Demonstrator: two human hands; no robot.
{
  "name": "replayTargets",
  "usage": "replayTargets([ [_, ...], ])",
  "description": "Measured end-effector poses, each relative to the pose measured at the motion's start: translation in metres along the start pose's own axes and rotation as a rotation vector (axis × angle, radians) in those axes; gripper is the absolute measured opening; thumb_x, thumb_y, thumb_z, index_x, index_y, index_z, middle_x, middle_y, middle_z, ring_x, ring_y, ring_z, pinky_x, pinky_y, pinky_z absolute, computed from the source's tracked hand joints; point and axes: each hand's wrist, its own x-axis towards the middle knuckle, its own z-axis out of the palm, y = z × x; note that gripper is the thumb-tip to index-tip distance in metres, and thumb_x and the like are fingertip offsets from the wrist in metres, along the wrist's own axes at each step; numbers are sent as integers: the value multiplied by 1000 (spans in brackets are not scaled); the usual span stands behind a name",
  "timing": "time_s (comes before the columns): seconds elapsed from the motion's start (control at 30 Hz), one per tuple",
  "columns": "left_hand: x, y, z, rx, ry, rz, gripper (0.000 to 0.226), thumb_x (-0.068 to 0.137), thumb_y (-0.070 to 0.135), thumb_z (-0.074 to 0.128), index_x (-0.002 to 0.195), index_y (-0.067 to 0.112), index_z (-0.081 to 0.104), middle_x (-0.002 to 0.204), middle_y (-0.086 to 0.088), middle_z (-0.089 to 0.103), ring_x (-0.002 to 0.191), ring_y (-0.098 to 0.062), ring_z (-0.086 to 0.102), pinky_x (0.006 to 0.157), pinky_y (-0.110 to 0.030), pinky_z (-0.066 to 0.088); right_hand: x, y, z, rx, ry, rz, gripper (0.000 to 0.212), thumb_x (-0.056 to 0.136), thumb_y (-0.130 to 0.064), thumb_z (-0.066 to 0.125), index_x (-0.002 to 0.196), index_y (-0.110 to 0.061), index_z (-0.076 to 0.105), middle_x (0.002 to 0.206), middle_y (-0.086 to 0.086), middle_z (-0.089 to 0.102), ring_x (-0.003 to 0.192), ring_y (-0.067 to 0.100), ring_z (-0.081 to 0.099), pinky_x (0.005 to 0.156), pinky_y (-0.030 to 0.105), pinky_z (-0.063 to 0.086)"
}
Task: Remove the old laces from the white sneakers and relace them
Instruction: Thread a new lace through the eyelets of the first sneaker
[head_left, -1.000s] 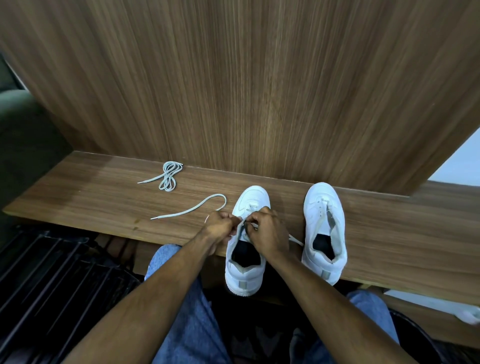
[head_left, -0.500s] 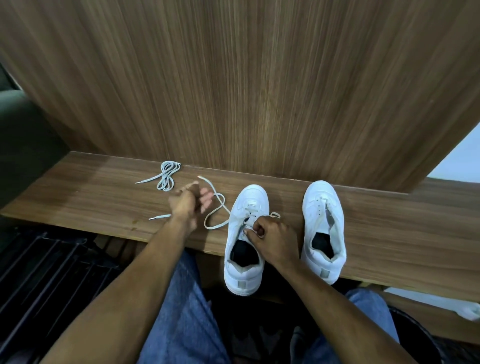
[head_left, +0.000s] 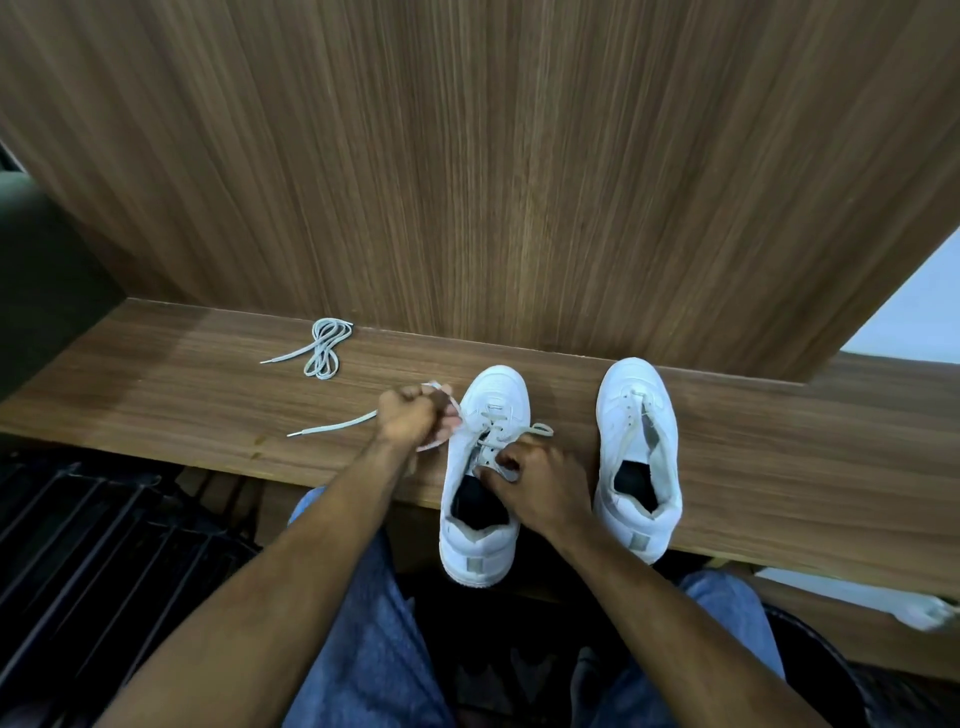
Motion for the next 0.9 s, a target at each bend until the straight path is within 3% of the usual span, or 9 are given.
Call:
replayTargets([
  [0.1,14,33,-13,-362,147,18,15,94,4,54,81,10,57,62,-8,62,42,-12,62,35,-17,43,1,-1,-1,6,-14,5,38,82,-56,60,92,-21,72,97,-4,67,91,22,64,70,29,43],
  [0.2,22,52,-28,-534,227,45,14,96,8,53,83,12,57,71,-7,60,45,-10,65,36,-17,46,1,-1,-1,4,-39,21,40,82,-57,59,92,-21,72,97,-5,67,88,22,65,70,30,46],
  [0.33,8,21,-25,-140,61,-74,20,94,28,59,77,17,59,57,-1,62,41,-11,60,35,-17,43,1,-3,-3,-2,-28,26,38,83,-56,59,96,-23,73,102,-6,68,91,20,65,72,29,47],
  [0.4,-2,-4,-19,211,-98,-171,32,90,46,59,75,17,59,61,1,60,43,-8,54,39,-15,41,1,-4,-3,-8,-38,28,38,83,-55,59,98,-24,73,104,-6,68,93,21,65,74,29,47],
  [0.47,-7,-26,-12,384,-162,-194,31,85,48,66,75,18,62,62,2,60,45,-8,50,43,-15,39,1,-4,-5,-15,-56,35,38,83,-55,59,100,-24,72,105,-6,68,96,21,65,76,30,46],
  [0.57,-8,-38,-1,265,-134,-61,22,83,24,73,70,11,61,60,-7,60,39,-8,45,37,-15,33,1,-5,-7,-17,-81,51,37,84,-55,59,102,-25,71,107,-6,67,99,23,64,77,30,45],
  [0.7,-6,-15,5,188,-63,11,20,88,7,62,69,11,60,48,2,61,41,-7,53,39,-16,38,4,-9,-10,-68,-108,51,38,84,-57,57,93,-22,69,104,-6,67,96,25,64,72,31,43],
  [0.8,7,14,-3,-139,35,1,11,92,8,58,81,10,59,52,0,64,44,-9,62,36,-16,44,3,-9,-11,-75,-110,55,42,83,-60,56,92,-21,70,102,-5,67,93,25,65,70,31,40],
  [0.9,16,52,-21,-498,59,-5,18,96,10,51,79,12,54,53,-1,65,45,-9,65,34,-17,43,3,-7,-10,-75,-113,59,43,83,-61,56,95,-21,71,104,-5,68,94,25,65,74,31,44],
])
